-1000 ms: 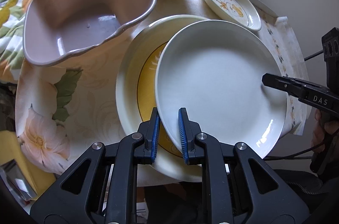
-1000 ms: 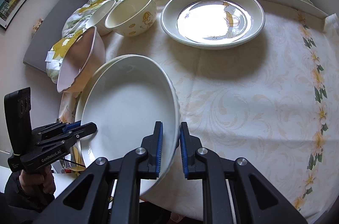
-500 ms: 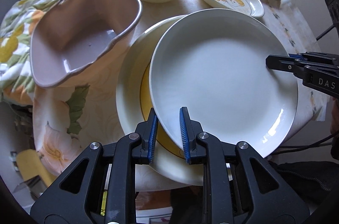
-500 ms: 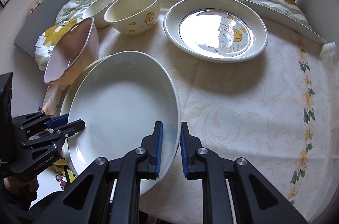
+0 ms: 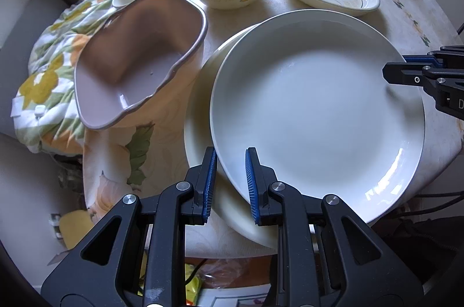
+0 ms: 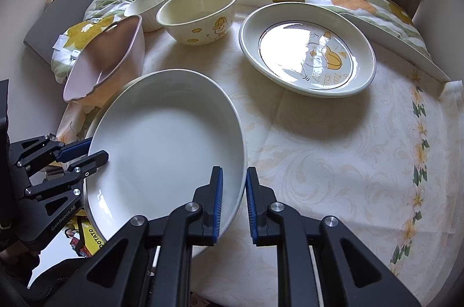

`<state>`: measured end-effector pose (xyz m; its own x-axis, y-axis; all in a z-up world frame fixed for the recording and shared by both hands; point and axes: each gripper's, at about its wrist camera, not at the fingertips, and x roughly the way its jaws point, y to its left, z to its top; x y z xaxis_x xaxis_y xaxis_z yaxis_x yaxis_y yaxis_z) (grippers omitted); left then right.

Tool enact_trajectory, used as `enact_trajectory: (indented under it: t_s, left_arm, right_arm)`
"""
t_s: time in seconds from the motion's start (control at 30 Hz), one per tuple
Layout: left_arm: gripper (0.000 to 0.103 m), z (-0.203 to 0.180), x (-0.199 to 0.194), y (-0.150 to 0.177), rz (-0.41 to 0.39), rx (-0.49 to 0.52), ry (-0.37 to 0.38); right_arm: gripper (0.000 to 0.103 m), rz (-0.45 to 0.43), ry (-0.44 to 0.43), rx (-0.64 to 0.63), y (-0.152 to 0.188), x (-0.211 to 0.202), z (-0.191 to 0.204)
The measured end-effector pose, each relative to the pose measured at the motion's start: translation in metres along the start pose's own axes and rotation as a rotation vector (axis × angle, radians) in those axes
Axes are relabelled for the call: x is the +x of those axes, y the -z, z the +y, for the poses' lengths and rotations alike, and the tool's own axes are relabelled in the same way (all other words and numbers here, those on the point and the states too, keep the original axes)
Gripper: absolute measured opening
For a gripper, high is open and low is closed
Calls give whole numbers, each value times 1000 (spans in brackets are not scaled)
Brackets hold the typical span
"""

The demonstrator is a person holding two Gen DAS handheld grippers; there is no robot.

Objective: Organize plates and bowls

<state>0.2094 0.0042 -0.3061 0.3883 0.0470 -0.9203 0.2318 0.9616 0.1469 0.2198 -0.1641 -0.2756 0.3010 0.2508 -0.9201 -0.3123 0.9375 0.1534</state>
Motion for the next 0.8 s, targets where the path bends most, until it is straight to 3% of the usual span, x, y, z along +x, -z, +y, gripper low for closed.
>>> enact_trajectory:
  t_s: [0.13,0.3,0.8]
  left_arm:
    - [17,-8,-4,-1,-15,31,-70]
    - [17,-4,-7,1,-20,16,-93]
    - [17,0,-9,3,-8,-35,-72]
  right_arm:
    - [14,-4,-1,-6,0,0,1]
    - [14,-8,-9,-5,1,0,-1]
    - [14,-11,-39,2,1,0,-4]
